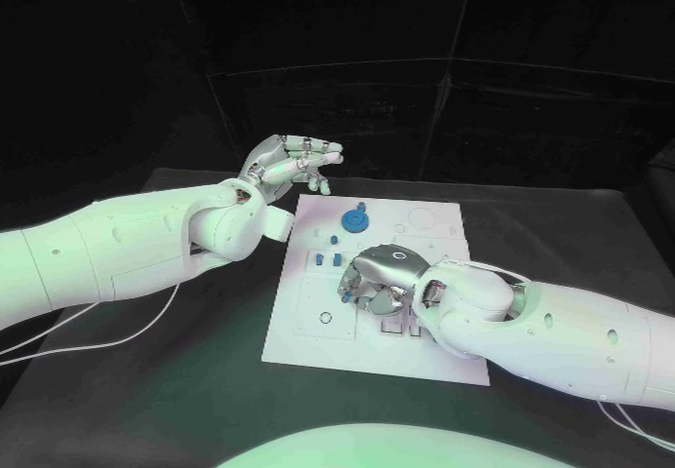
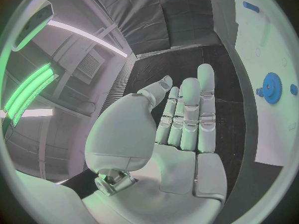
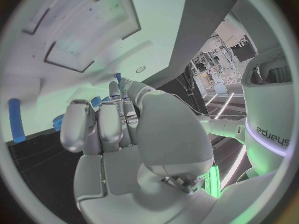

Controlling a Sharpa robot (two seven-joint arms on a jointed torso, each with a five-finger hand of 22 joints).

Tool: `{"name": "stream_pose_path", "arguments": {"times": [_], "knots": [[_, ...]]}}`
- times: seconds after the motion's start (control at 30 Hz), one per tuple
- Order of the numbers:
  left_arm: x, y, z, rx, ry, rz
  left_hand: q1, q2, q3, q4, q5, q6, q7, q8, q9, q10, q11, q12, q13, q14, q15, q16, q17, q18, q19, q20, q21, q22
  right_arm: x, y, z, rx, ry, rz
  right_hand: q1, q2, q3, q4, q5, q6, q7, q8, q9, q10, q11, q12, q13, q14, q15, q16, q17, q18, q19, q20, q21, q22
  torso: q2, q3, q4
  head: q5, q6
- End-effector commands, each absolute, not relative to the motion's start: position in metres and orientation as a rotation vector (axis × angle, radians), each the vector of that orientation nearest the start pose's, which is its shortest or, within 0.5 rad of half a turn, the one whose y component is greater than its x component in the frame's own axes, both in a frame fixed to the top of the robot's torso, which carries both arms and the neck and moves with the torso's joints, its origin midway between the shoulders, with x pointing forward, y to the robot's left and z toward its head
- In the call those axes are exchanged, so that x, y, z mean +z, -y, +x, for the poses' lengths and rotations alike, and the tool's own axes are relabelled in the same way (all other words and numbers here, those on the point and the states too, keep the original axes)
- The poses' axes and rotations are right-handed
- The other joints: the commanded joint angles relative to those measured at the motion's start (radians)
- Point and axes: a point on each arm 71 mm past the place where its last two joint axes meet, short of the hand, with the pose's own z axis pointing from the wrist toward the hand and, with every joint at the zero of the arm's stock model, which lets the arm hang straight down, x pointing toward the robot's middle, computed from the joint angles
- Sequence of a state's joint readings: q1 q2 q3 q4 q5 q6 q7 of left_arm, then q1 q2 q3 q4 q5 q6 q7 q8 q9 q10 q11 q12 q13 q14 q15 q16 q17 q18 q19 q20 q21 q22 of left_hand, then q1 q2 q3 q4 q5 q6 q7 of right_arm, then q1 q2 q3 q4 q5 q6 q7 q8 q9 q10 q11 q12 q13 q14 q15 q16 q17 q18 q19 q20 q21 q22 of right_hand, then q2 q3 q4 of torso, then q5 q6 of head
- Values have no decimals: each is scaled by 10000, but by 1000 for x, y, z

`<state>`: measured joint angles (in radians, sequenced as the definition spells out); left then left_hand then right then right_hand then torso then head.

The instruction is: Assemble the parts on the task board

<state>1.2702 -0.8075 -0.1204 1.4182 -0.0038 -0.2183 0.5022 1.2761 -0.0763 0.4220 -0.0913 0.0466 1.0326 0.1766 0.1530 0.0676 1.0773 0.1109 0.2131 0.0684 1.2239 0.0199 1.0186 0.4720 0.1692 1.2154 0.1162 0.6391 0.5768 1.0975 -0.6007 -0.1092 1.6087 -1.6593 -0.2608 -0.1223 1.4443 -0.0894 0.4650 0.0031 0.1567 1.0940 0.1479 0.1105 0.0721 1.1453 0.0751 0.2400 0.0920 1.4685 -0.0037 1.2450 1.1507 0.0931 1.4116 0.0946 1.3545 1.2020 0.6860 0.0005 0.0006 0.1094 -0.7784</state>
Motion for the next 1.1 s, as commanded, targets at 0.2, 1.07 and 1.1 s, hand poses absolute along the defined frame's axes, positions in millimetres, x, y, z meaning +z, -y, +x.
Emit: {"name": "stream_pose_path", "arguments": {"times": [0.2,1.07,1.1], "knots": [[-170,-218,510,-16232,-13682,-9892,83,47,-60,14,52,-66,31,-41,-13,-50,-13,33,-11,-69,5,-33,-14,128,-60,8,-64,-9,-238,51,409,8751,-17037,-5408,-98,-13,40,2,18,52,17,34,16,45,-1,-28,-15,383,-72,39,9,-168,82,2,70,16,0,0,16,-4,-26],[-170,-217,509,-16284,-13758,-9901,82,46,-76,14,52,-73,36,-41,-12,-61,-8,37,-10,-75,9,-29,-18,128,-60,12,-71,-15,-244,46,411,8205,-17602,-5678,-458,-171,-57,72,28,-175,99,-144,-42,-238,103,-274,-156,327,4,-22,-144,-142,-19,53,-11,-123,0,-2,7,21,-92],[-170,-217,509,-16284,-13760,-9903,82,46,-76,14,52,-73,36,-41,-12,-61,-8,37,-10,-75,9,-29,-18,128,-60,12,-71,-15,-244,46,412,8175,-17594,-5657,-510,-208,-69,82,38,-270,138,-203,-57,-332,139,-340,-190,314,33,-38,-175,-136,-41,74,-31,-153,3,-1,9,20,-99]]}}
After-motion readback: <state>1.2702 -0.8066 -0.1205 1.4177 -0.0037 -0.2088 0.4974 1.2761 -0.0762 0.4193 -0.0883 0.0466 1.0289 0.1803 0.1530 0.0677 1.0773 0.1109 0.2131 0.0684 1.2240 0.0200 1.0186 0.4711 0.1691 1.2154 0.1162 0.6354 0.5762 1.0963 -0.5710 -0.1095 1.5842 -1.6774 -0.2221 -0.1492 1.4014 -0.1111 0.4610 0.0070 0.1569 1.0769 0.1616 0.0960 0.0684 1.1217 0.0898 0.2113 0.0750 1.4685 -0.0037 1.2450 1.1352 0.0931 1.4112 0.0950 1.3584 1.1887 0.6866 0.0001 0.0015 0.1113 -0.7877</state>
